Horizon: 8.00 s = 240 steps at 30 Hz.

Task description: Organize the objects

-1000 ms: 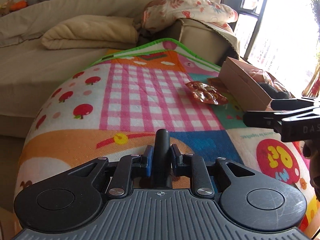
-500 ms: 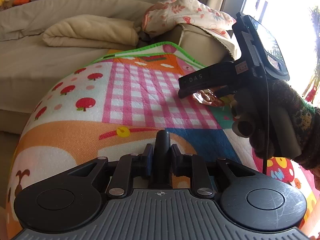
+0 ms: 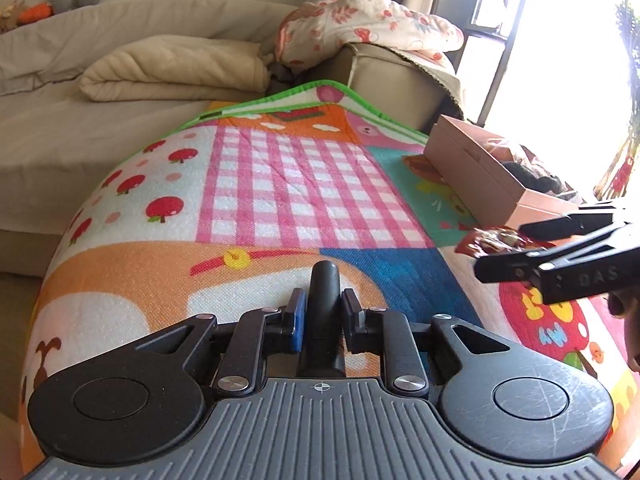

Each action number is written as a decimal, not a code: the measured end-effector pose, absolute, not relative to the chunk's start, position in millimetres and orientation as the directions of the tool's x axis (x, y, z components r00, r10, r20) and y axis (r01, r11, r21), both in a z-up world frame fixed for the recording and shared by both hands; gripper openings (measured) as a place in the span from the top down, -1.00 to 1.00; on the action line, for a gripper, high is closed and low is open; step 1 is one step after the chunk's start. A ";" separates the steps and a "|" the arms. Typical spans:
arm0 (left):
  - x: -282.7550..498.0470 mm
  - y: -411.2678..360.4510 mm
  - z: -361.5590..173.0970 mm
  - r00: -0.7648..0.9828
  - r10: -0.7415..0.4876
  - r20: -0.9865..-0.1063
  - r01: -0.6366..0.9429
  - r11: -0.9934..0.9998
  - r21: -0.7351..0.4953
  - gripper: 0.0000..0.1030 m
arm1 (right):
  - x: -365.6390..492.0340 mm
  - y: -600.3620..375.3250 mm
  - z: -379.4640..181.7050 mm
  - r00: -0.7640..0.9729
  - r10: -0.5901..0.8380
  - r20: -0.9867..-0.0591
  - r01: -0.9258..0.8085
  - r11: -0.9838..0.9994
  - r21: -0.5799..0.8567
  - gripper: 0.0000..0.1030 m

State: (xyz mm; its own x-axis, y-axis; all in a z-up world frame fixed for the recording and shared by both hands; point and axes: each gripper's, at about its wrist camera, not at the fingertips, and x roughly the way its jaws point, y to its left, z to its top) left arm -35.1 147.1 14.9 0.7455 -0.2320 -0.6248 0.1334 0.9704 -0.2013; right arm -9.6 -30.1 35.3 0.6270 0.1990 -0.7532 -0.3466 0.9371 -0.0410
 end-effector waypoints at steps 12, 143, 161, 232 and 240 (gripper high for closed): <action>-24.1 60.7 61.7 0.685 -0.396 -0.611 0.357 0.914 -0.192 0.58 | -94.1 -155.7 41.5 0.743 0.012 -0.669 -0.051 0.998 -0.038 -0.55; 135.7 55.4 41.5 0.818 -0.058 -0.572 -0.009 0.993 -0.115 -0.97 | 58.1 -150.5 9.4 0.807 -0.012 -0.590 -0.050 0.995 -0.090 -0.42; -13.0 15.3 3.2 0.789 -0.068 -0.611 0.073 0.997 -0.017 -0.97 | -39.5 -128.0 -17.7 0.745 -0.086 -0.662 0.012 0.993 -0.116 -1.00; -1.8 5.5 -2.4 0.776 -0.005 -0.631 0.016 1.000 0.013 -1.00 | -39.2 -146.0 -27.4 0.789 -0.040 -0.614 0.056 0.998 0.008 -1.00; -1.4 5.3 -2.4 0.776 -0.005 -0.631 0.016 1.000 0.012 -1.00 | -38.9 -146.1 -27.7 0.788 -0.041 -0.614 0.056 0.998 0.006 -1.00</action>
State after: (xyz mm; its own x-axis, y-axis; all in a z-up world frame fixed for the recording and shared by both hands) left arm -1.4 5.3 -2.4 0.7756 -0.0051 -0.6312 0.0160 0.9998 0.0115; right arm -38.9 -146.1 -27.7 0.7884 -0.0406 -0.6138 0.0562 0.9984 0.0061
